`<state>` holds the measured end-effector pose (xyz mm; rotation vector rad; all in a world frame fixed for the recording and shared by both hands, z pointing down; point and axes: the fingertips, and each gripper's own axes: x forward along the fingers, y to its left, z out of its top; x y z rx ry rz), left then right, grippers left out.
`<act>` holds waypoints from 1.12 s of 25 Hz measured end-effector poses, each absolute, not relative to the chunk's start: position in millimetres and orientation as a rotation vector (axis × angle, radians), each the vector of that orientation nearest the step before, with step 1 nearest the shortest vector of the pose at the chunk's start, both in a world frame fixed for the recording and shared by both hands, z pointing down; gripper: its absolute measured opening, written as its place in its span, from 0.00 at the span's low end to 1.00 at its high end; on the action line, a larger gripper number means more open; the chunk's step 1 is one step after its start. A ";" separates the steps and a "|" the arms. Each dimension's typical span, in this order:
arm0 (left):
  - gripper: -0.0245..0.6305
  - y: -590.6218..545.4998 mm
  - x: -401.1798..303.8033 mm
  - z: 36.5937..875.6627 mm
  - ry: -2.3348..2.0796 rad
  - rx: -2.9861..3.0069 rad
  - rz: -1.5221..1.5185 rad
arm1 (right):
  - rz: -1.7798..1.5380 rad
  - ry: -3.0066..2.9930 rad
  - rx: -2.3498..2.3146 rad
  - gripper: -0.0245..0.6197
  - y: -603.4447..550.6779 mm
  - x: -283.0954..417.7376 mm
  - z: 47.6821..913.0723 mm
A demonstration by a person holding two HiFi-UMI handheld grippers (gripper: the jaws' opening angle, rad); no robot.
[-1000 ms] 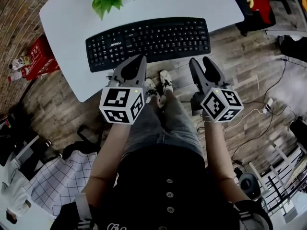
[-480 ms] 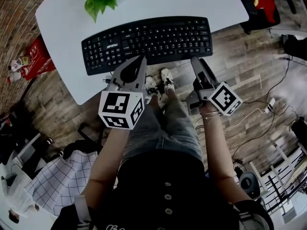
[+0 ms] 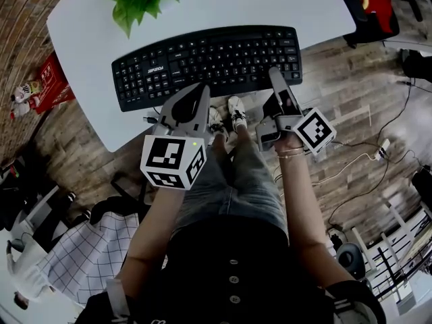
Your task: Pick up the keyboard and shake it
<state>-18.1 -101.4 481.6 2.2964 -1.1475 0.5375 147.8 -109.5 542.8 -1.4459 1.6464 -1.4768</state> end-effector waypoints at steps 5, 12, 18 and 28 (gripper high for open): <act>0.06 -101.4 -16.2 484.0 -1.147 2.285 0.535 | -1.502 1.619 -1.431 0.45 -119.2 146.6 551.8; 0.06 -101.5 -15.5 484.6 -1.150 2.273 0.526 | -1.430 1.610 -1.328 0.36 -130.4 144.5 548.1; 0.06 -101.7 -18.0 487.7 -1.149 2.267 0.533 | -1.394 1.631 -1.356 0.32 -130.6 144.6 546.1; 0.06 -86.7 -11.3 485.3 -1.049 2.270 0.459 | -1.398 1.639 -1.347 0.26 -107.5 139.2 532.2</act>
